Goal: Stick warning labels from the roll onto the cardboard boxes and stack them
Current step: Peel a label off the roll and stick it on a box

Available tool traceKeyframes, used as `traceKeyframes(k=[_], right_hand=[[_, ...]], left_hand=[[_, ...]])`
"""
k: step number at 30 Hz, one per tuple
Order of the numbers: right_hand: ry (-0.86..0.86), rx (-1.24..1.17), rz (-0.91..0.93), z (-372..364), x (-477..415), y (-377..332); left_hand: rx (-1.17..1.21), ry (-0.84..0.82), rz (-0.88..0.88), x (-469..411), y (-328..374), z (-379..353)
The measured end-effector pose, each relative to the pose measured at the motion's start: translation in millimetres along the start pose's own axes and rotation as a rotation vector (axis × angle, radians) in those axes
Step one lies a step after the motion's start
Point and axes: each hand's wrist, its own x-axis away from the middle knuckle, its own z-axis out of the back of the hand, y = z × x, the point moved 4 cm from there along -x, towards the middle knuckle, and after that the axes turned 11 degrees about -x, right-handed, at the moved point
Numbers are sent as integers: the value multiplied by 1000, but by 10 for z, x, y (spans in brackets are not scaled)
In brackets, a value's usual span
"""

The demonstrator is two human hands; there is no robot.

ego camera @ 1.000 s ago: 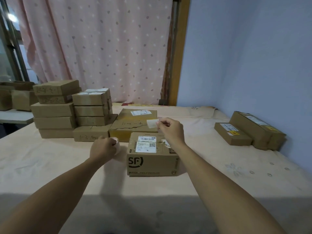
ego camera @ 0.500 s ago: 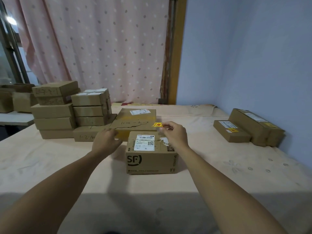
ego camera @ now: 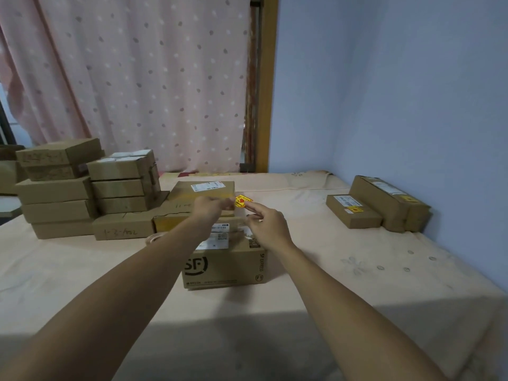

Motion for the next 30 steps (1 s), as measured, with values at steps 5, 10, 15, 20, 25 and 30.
traceKeyframes(k=[5, 10, 15, 20, 25, 30], right_hand=[[98, 81, -51, 191, 40, 123], [111, -106, -180, 280, -36, 199], [56, -164, -235, 244, -82, 174], [33, -86, -257, 166, -119, 216], [-7, 122, -230, 64, -107, 226], [-19, 378, -132, 45, -96, 114]], left_hand=[[-57, -35, -28, 18, 51, -56], [-264, -194, -68, 10, 32, -110], [-334, -215, -90, 10, 33, -132], [-467, -212, -77, -4, -61, -134], [-622, -193, -147, -20, -136, -167], [-779, -101, -229, 34, -83, -223]])
